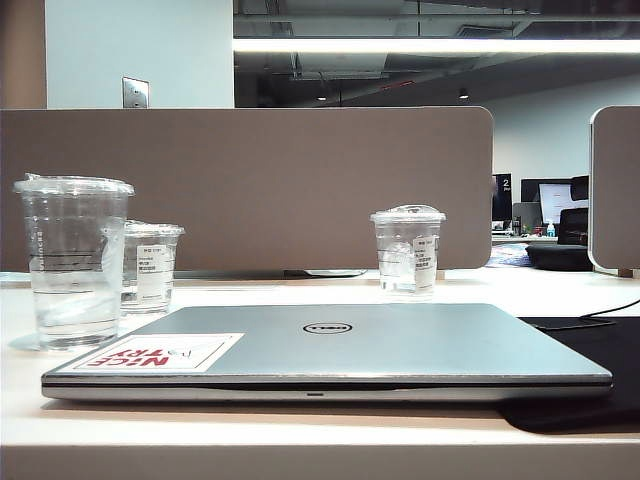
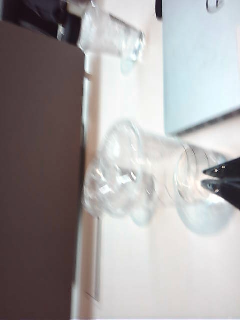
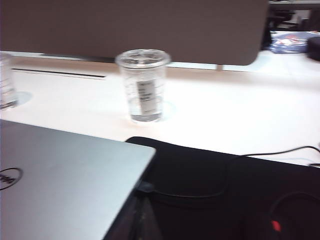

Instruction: Pick up the coffee cup on the middle and place it on the left side of the laptop.

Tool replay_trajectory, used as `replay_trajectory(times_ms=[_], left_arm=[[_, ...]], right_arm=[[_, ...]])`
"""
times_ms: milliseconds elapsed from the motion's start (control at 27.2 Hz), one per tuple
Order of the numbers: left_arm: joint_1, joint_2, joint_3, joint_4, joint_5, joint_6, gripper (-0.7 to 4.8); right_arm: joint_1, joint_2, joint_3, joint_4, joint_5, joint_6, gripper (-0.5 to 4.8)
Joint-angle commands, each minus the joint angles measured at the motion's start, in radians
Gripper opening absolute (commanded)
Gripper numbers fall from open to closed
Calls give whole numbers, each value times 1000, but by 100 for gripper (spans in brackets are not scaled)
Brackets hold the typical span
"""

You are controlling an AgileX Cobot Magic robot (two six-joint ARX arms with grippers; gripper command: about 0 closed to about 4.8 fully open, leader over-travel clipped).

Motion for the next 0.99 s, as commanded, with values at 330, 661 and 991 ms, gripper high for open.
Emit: replay_trajectory(times_ms=[330,661,991], left_arm=[[2,-3,-15,-109,-151,88,-5],[3,-3,-16,32,-115,99,-5],[3,-3,-16,31,-133,99,-5]], right_arm=[[-62,-2,-4,16,-1,2,-5],[-61,-2,-4,16,-1,2,-5],[-63,-2,-4,16,-1,2,-5]])
